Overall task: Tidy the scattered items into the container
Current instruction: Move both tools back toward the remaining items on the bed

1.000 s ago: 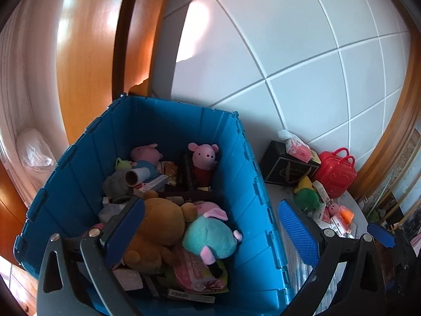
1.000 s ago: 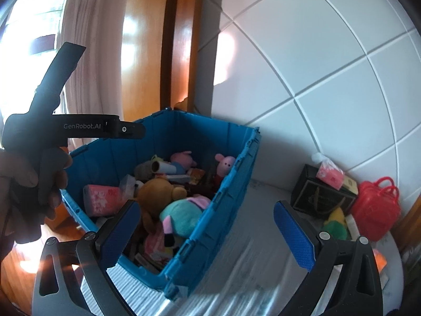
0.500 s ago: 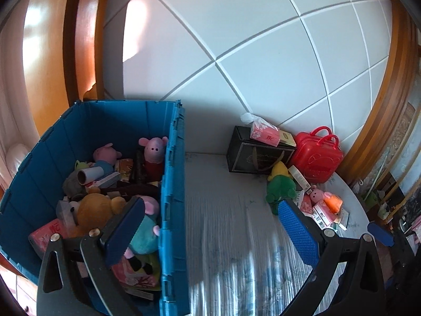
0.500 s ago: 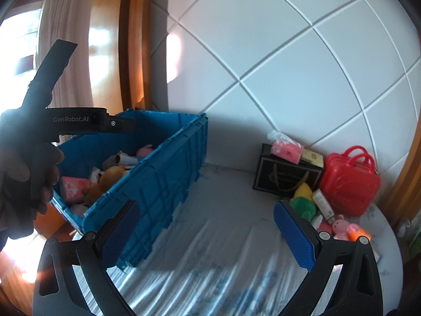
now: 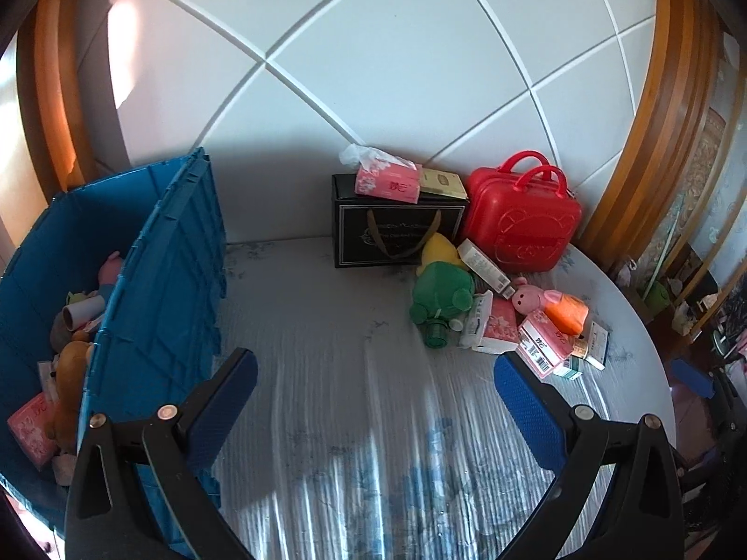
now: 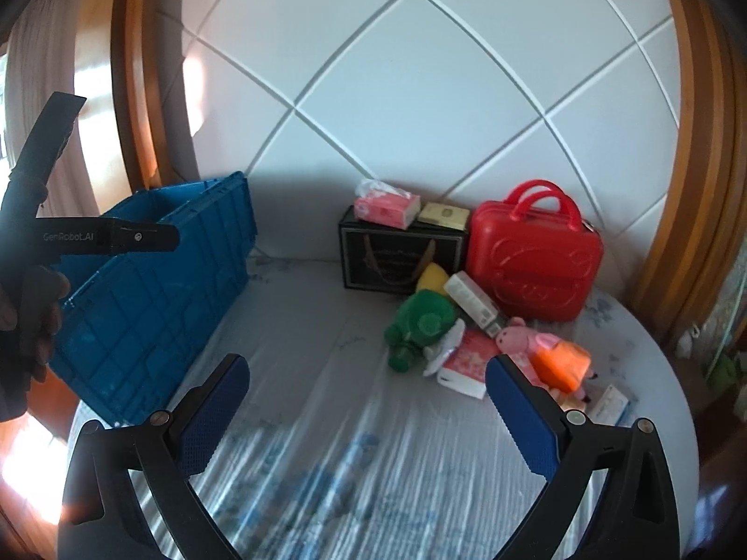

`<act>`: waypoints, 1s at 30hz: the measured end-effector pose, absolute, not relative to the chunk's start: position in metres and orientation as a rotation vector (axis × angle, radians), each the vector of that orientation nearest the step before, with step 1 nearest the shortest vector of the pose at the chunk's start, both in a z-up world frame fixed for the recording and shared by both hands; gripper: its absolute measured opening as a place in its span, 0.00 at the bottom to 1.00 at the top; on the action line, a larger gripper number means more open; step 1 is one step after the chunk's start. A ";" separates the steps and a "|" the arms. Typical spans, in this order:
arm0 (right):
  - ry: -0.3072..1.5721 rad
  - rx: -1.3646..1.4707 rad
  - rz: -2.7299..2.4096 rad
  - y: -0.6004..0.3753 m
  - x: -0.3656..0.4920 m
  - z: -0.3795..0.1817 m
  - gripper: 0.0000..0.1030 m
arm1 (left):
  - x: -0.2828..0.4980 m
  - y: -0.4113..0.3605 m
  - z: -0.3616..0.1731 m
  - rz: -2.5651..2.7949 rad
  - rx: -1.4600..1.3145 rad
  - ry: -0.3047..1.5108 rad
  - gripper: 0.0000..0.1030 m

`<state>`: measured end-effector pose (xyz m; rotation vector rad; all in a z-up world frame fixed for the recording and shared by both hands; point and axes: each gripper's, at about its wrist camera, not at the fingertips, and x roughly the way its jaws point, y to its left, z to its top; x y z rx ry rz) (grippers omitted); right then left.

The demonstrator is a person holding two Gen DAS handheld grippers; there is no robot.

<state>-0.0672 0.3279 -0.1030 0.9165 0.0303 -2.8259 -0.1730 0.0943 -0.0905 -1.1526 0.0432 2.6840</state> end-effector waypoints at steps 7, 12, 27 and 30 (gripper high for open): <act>0.051 1.013 -2.834 0.392 -0.085 -0.135 1.00 | -0.201 0.156 -0.121 2.636 -1.211 0.071 1.00; 0.064 1.072 -2.840 0.431 -0.112 -0.170 1.00 | -0.229 0.186 -0.156 2.612 -1.276 0.092 1.00; 0.050 1.211 -2.821 0.496 -0.204 -0.296 1.00 | -0.355 0.262 -0.270 2.511 -1.348 0.128 1.00; 0.055 1.221 -2.820 0.499 -0.217 -0.312 1.00 | -0.383 0.279 -0.292 2.480 -1.373 0.125 1.00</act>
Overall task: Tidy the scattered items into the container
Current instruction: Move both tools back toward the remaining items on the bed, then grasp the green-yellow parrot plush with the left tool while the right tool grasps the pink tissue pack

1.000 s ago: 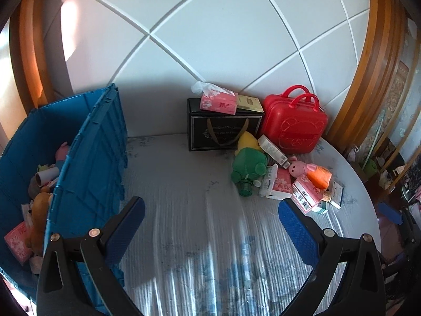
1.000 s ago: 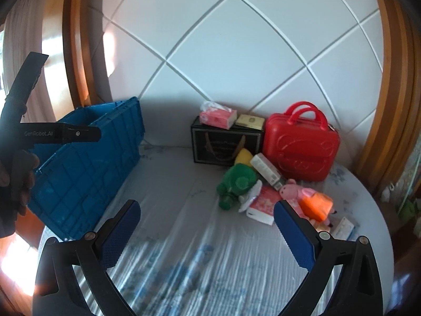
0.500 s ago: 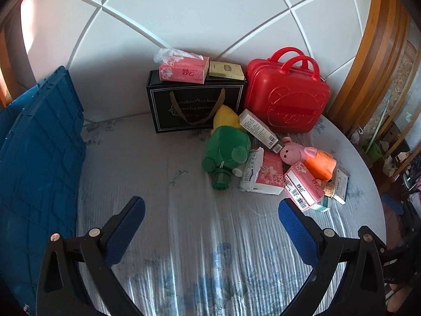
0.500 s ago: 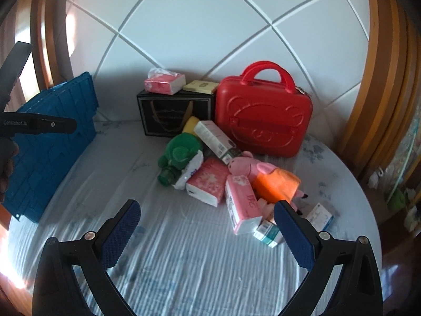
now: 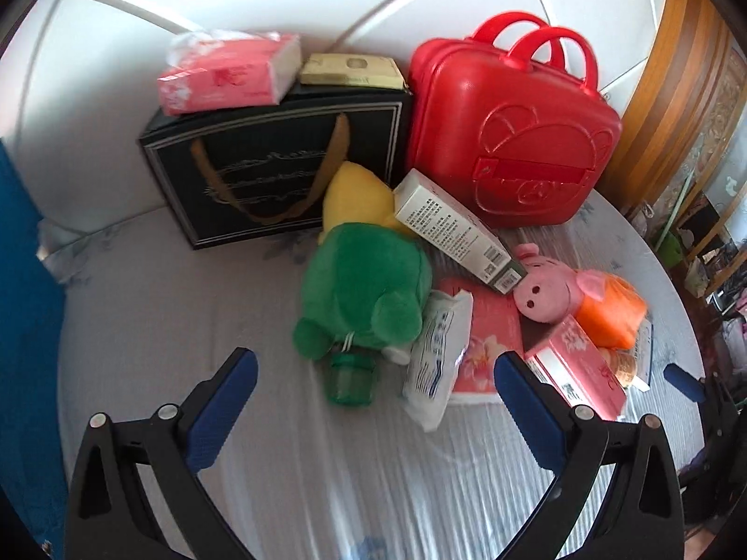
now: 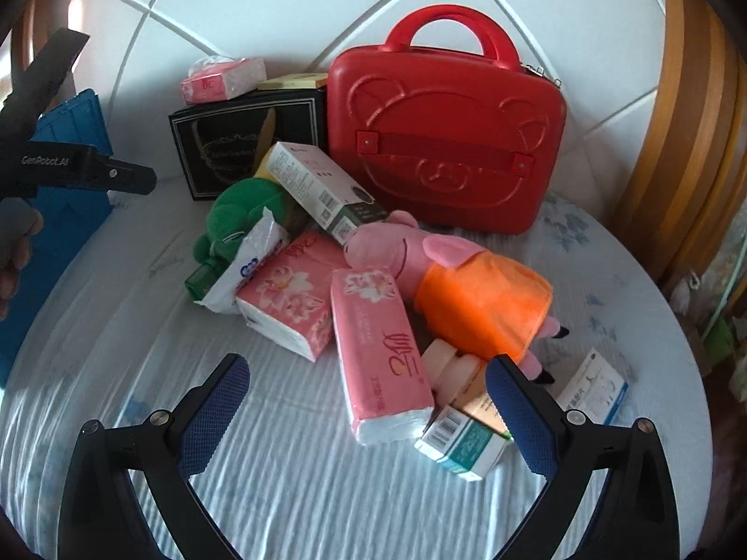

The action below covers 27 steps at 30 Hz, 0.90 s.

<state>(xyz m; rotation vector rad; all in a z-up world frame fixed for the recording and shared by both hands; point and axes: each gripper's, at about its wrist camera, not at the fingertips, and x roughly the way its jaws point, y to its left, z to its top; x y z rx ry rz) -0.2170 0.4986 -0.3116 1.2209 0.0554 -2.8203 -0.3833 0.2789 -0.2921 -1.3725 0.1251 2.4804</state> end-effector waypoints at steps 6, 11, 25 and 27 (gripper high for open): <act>0.046 1.236 -2.815 0.503 -0.235 -0.334 1.00 | -0.437 0.303 -0.339 2.436 -1.472 0.126 1.00; 0.025 1.254 -2.806 0.509 -0.245 -0.348 1.00 | -0.473 0.316 -0.372 2.415 -1.543 0.134 1.00; 0.082 1.333 -2.752 0.507 -0.259 -0.372 0.51 | -0.497 0.334 -0.407 2.425 -1.642 0.340 1.00; 0.100 1.339 -2.739 0.501 -0.257 -0.370 0.49 | -0.494 0.331 -0.403 2.439 -1.631 0.330 0.93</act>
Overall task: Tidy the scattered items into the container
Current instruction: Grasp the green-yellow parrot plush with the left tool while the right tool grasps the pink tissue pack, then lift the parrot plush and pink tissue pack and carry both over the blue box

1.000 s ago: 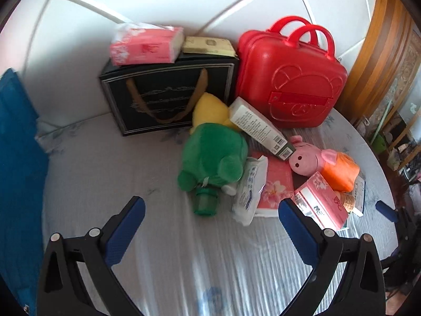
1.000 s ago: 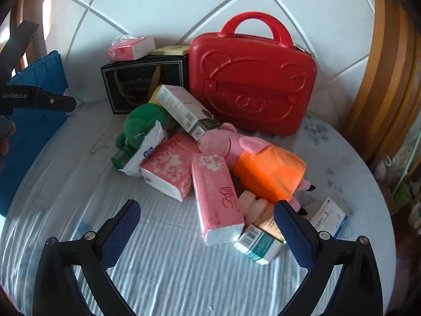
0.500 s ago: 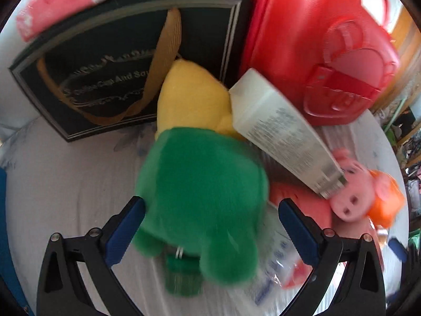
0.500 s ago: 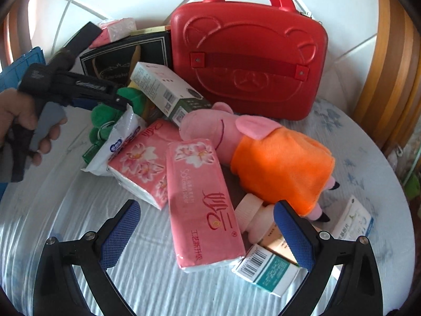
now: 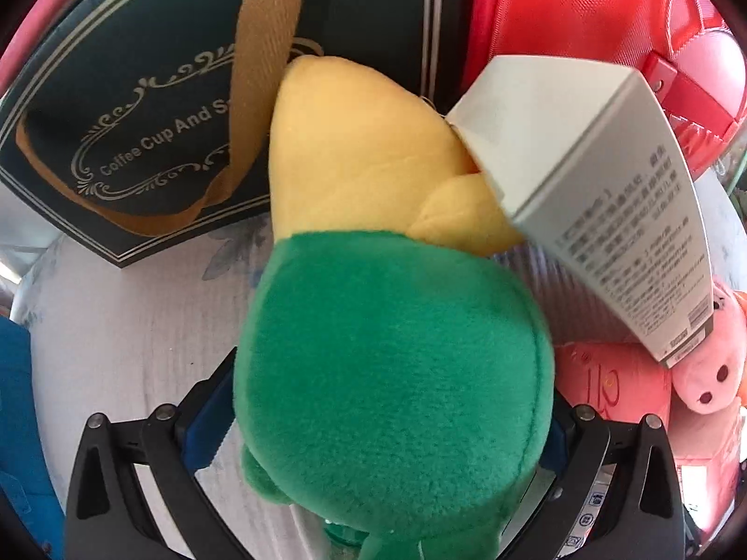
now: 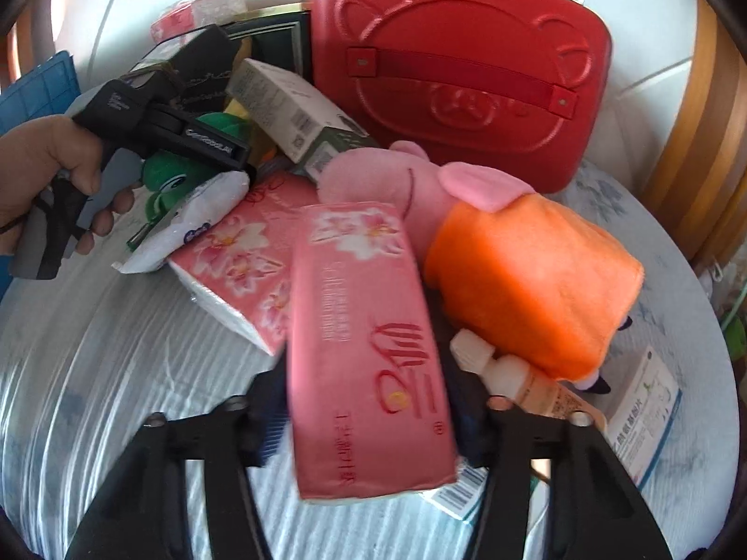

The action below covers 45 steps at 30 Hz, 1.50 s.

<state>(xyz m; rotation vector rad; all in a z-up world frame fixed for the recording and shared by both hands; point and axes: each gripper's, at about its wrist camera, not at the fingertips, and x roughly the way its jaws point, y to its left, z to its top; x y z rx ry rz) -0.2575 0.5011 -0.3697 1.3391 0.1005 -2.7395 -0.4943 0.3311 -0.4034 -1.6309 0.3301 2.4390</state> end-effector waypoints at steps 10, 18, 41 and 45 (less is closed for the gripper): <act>0.051 1.332 -2.724 0.491 -0.243 -0.350 0.47 | -0.446 0.304 -0.376 2.485 -1.539 0.131 0.75; 0.041 1.336 -2.699 0.477 -0.219 -0.328 0.47 | -0.401 0.286 -0.361 2.456 -1.583 0.070 0.75; 0.052 1.256 -2.744 0.439 -0.131 -0.215 0.47 | -0.277 0.204 -0.239 2.470 -1.447 -0.006 0.75; 0.029 1.253 -2.740 0.434 -0.110 -0.199 0.47 | -0.250 0.208 -0.217 2.483 -1.415 0.059 0.75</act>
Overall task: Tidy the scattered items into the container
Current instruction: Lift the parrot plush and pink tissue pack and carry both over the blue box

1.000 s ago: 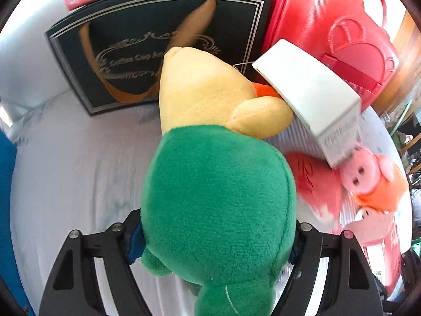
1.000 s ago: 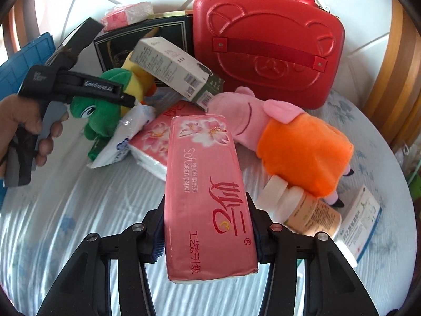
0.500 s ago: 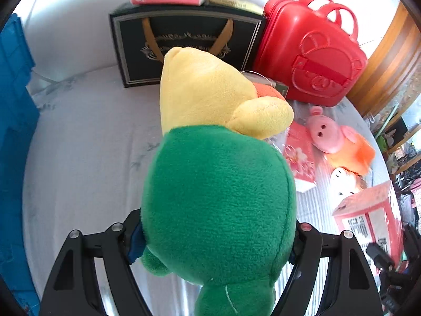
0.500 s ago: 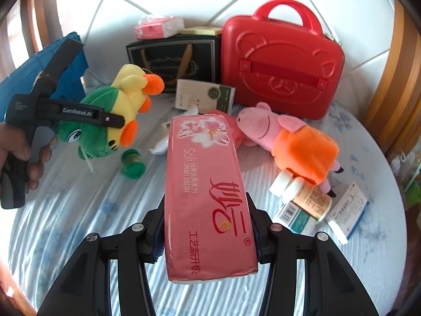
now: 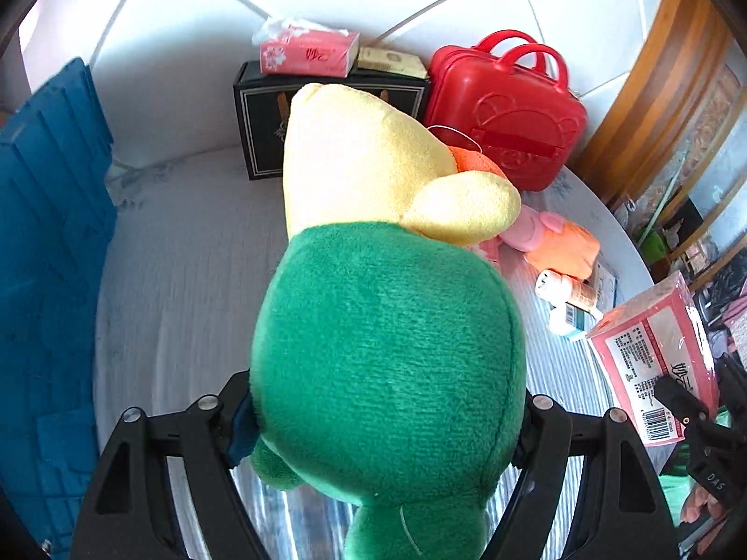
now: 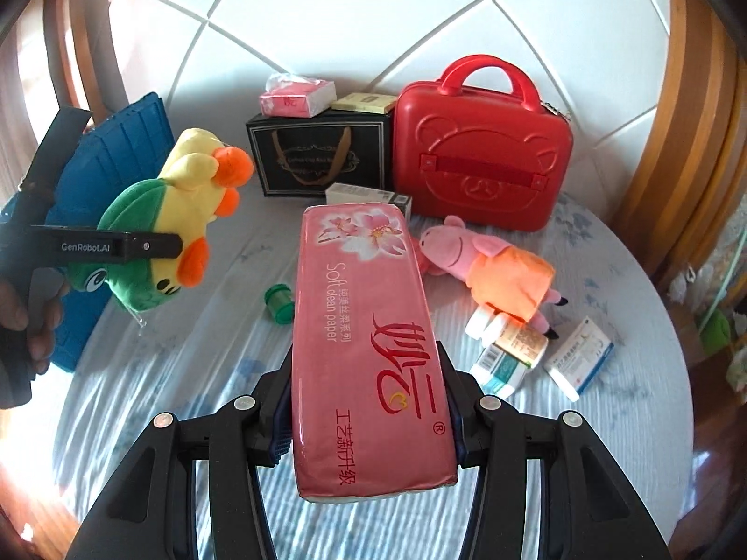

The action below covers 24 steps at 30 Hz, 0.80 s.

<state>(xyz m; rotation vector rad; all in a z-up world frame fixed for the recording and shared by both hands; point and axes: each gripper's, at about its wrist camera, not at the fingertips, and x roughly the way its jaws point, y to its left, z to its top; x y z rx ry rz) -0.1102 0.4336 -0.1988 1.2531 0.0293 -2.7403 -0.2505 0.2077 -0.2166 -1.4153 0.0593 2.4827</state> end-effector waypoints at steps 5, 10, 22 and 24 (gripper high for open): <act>0.032 1.238 -2.756 0.425 -0.080 -0.176 0.47 | -0.219 0.212 -0.191 2.454 -1.363 0.096 0.75; 0.003 1.250 -2.777 0.420 -0.052 -0.155 0.47 | -0.191 0.209 -0.165 2.453 -1.292 0.091 0.75; -0.010 1.173 -2.860 0.407 -0.011 -0.108 0.47 | -0.139 0.165 -0.120 2.492 -1.221 0.058 0.75; -0.012 1.158 -2.865 0.403 -0.007 -0.102 0.47 | -0.132 0.161 -0.117 2.494 -1.217 0.060 0.75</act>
